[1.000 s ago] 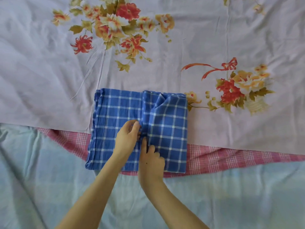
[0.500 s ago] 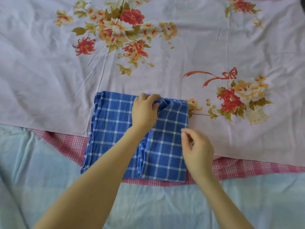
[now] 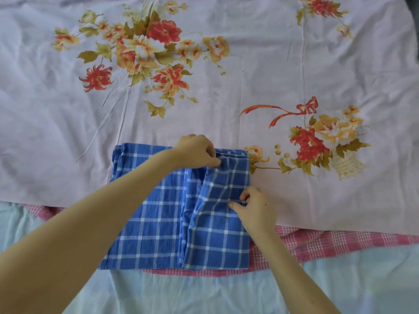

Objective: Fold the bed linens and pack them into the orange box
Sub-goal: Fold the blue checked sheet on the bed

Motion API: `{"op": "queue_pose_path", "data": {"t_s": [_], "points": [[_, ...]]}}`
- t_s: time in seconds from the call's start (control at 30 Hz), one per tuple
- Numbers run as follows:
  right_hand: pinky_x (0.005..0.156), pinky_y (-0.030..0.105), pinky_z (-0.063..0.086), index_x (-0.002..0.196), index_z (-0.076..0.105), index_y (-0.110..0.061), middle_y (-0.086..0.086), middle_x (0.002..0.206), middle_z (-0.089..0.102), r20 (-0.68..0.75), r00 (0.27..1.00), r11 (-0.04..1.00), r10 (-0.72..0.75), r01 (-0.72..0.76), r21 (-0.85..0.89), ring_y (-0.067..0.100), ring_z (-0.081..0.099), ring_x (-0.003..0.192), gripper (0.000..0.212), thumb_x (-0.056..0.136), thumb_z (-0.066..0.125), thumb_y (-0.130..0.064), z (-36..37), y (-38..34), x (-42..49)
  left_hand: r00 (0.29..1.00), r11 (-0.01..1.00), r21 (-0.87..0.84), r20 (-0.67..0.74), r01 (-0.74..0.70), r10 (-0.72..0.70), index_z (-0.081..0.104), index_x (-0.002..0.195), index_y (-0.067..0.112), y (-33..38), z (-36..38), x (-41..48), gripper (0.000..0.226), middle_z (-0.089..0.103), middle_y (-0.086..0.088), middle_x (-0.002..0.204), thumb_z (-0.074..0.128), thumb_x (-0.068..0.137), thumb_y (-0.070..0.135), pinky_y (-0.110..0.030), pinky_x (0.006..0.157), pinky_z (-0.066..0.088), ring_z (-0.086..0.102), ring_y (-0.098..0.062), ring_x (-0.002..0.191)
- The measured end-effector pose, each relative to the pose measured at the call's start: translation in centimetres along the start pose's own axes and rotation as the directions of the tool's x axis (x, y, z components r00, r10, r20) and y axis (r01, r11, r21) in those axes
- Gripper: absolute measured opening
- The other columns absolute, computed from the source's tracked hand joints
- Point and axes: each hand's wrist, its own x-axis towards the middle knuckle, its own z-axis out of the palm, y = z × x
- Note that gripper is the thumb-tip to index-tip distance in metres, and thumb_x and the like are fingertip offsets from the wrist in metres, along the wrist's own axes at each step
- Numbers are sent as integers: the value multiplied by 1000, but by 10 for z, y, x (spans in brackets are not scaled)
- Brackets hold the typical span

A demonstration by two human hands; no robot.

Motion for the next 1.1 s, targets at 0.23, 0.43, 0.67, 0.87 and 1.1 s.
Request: {"op": "queue_pose_path", "data": {"t_s": [0.23, 0.43, 0.67, 0.87, 1.1], "points": [[54, 24, 37, 80, 52, -19, -5, 81, 53, 3, 1000, 1000, 17, -17, 11, 13, 52, 69, 29, 76, 75, -37, 2, 1, 2, 987, 793, -591, 138, 149, -82, 60, 82, 13, -18, -11, -12, 9, 53, 2, 90, 58, 90, 14, -26, 80, 36, 47, -14, 84], [70, 24, 44, 117, 50, -17, -5, 106, 53, -118, 991, 982, 64, -42, 183, 14, 56, 91, 51, 77, 75, -37, 8, 4, -16, 654, 991, 58, -755, 124, -38, 62, 93, 5, 3, 42, -28, 26, 59, -12, 102, 49, 76, -9, -31, 80, 29, 53, -32, 92], [78, 30, 55, 124, 47, -27, -12, 109, 65, 302, 943, 703, 139, -309, 641, 5, 66, 90, 59, 75, 78, -17, -8, 4, -30, 879, 947, 322, -455, 13, 143, 35, 142, 8, -23, 144, -61, 49, 37, -8, 149, 22, 101, 32, -43, 114, 16, 27, -23, 140], [67, 25, 57, 121, 45, -38, -11, 99, 69, 299, 948, 586, -107, -183, 789, 6, 69, 85, 64, 77, 69, 1, -30, -66, -68, 830, 922, -378, -538, -81, -148, 53, 133, 15, -41, 129, -90, 35, 44, 9, 140, 38, 101, 20, -28, 110, 32, 34, -9, 135], [88, 36, 52, 148, 12, -35, -7, 112, 59, 369, 868, 851, -332, 107, 513, 10, 61, 95, 83, 82, 63, -28, 40, -168, -103, 726, -242, -968, 114, -74, -678, 66, 99, 11, -100, 113, -200, 42, 73, -8, 88, 38, 96, 43, -40, 79, 49, 65, -28, 89]]}}
